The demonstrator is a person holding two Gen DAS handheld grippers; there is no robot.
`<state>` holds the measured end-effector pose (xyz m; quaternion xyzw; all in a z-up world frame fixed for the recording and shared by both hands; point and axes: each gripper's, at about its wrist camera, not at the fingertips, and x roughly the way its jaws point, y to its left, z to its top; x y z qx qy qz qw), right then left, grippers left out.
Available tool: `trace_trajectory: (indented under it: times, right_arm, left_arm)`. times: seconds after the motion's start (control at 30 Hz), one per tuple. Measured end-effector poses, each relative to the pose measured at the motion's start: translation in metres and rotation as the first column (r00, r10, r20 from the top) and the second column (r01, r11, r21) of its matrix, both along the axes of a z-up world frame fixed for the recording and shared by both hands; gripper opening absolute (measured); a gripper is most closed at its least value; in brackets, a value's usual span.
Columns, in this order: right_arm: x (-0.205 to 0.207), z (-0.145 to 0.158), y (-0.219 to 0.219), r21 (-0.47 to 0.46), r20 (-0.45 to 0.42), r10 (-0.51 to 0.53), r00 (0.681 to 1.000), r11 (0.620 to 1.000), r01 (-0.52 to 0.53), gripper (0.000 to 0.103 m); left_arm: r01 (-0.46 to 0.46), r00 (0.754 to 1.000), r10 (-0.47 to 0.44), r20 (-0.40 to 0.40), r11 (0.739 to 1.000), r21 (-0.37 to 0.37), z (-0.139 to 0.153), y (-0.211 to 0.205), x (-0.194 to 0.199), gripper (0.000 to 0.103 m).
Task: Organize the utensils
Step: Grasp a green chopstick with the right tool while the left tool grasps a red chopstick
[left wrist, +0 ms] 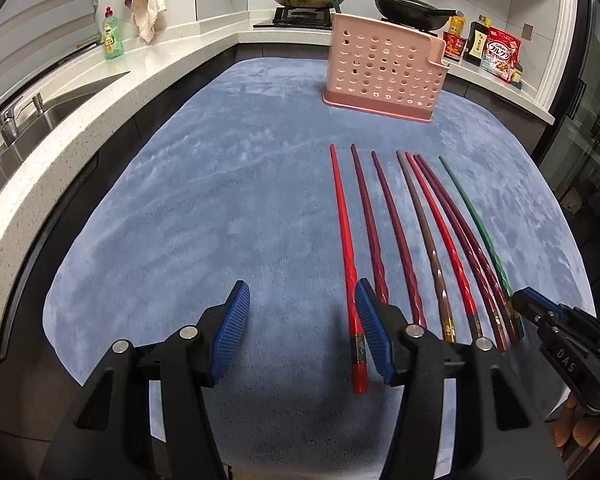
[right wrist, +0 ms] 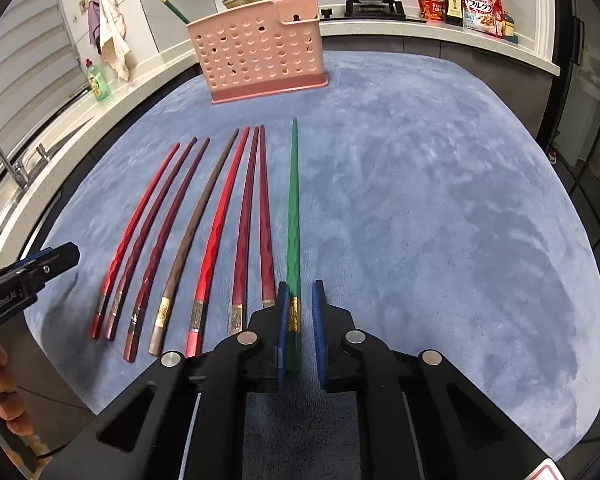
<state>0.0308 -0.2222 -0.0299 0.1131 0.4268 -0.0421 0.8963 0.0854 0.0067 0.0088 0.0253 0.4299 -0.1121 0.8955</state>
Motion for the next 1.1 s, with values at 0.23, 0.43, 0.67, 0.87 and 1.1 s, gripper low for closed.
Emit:
trace_trajectory:
  times: [0.23,0.43,0.67,0.87,1.1]
  right_arm:
    - [-0.002,-0.006,0.005,-0.019,-0.015,0.014,1.000,1.000,-0.014,0.009]
    - [-0.012,-0.008,-0.001,-0.021,-0.011,0.000,1.000,1.000,0.000,0.008]
    - [-0.024,-0.009,-0.008,-0.019,-0.010,-0.029,1.000,0.999,0.029,0.007]
    - [-0.025,-0.010,-0.010,0.004,-0.010,-0.036,0.999,0.999,0.036,0.008]
    - [-0.025,-0.011,-0.012,0.013,-0.010,-0.038,0.999,0.999,0.038,0.008]
  left_arm:
    - [-0.007,1.000,0.007,-0.025,1.000,-0.015,-0.006,0.003,-0.002,0.052]
    - [-0.001,0.999,0.000,-0.041,1.000,-0.030,-0.008,0.005,-0.005,0.052]
    - [0.021,0.997,-0.026,-0.073,0.997,-0.070,-0.015,0.004,-0.012,0.052]
    - [0.042,0.994,-0.049,-0.103,0.997,-0.066,-0.026,-0.005,-0.014,0.052]
    - [0.049,0.993,-0.054,-0.107,0.998,-0.044,-0.032,-0.009,-0.013,0.048]
